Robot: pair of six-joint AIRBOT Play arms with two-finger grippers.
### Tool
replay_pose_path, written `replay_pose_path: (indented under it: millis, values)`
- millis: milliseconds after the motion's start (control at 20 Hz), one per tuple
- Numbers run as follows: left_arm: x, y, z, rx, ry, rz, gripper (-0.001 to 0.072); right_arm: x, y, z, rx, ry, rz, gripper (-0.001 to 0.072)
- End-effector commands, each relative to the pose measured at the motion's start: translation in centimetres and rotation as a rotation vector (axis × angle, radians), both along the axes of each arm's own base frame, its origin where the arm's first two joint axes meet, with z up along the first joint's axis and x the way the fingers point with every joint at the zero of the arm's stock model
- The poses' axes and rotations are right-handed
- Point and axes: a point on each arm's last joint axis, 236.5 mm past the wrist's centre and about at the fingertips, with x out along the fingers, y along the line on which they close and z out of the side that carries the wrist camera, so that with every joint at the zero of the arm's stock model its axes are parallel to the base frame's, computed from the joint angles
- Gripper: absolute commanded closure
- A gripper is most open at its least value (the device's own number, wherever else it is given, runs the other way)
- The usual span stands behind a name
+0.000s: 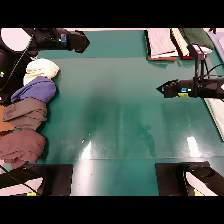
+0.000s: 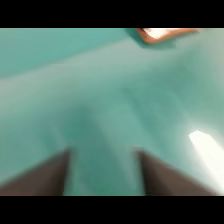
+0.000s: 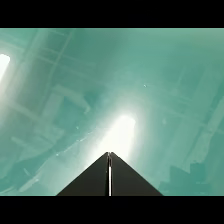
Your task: Fold the shirts.
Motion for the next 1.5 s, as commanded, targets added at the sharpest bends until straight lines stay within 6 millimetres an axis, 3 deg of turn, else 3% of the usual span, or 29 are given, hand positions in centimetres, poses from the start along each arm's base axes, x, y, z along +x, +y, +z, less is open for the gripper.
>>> replay_pose_path:
  millis: [0, 100, 250, 400, 550, 650, 750, 850, 900, 950, 1000, 1050, 1150, 1300, 1400, 1450]
  values:
    - [3.8, 7.5, -1.1, 0.142, -0.046, 0.212, 0.0155, 0.0, 0.0, 0.0, 0.000, 0.000, 0.000, 0.0693]
    - [5.7, 13.3, -4.4, 0.171, 0.043, 0.337, 0.0154, 0.0, 0.0, 0.0, 0.000, 0.000, 0.000, 0.0693]
    - [8.0, 21.0, -10.9, 0.192, 0.193, 0.480, 0.0154, 0.0, 0.0, 0.0, 0.000, 0.000, -0.001, 0.0693]
    - [9.5, 26.0, -17.9, 0.169, 0.328, 0.587, 0.0154, 0.0, 0.0, 0.0, 0.000, -0.001, -0.001, 0.0693]
    - [10.5, 28.2, -24.1, 0.176, 0.417, 0.614, 0.0154, 0.1, 0.0, 0.0, 0.000, -0.003, -0.002, 0.0693]
    - [11.4, 28.2, -26.8, 0.176, 0.430, 0.610, 0.0154, 0.1, 0.0, 0.0, 0.000, -0.002, -0.002, 0.0693]
    - [12.2, 27.8, -28.3, 0.155, 0.428, 0.605, 0.0154, 0.1, 0.0, 0.0, 0.000, -0.002, -0.001, 0.0693]
    - [12.4, 27.8, -28.5, 0.119, 0.428, 0.631, 0.0156, 0.1, 0.0, 0.0, 0.000, -0.003, -0.002, 0.0693]
    - [12.6, 27.8, -28.0, 0.106, 0.422, 0.640, 0.0159, 0.1, 0.0, 0.0, 0.000, -0.004, -0.003, 0.0693]
    - [12.6, 27.8, -27.4, 0.095, 0.422, 0.650, 0.0313, 0.3, -0.1, 0.1, 0.002, -0.011, -0.008, 0.0693]
    - [12.8, 27.8, -26.5, 0.096, 0.419, 0.651, 0.0593, 0.5, -0.1, 0.4, 0.005, -0.024, -0.015, 0.0693]
    - [13.0, 27.9, -25.0, 0.096, 0.412, 0.652, 0.0672, 0.7, -0.1, 0.7, 0.007, -0.035, -0.018, 0.0693]
    - [13.2, 28.0, -20.2, 0.100, 0.376, 0.649, 0.0680, 1.2, -0.1, 2.5, 0.011, -0.077, -0.018, 0.0693]
    - [12.4, 26.4, -6.8, 0.136, 0.135, 0.578, 0.0680, 2.3, -0.1, 8.2, 0.026, -0.210, -0.025, 0.0693]
    - [8.8, 23.3, 2.7, 0.161, -0.045, 0.505, 0.0680, 2.8, -0.2, 12.9, 0.042, -0.322, -0.036, 0.0693]
    - [6.6, 21.6, 6.1, 0.174, -0.103, 0.466, 0.0680, 2.8, -0.3, 14.9, 0.049, -0.367, -0.039, 0.0693]
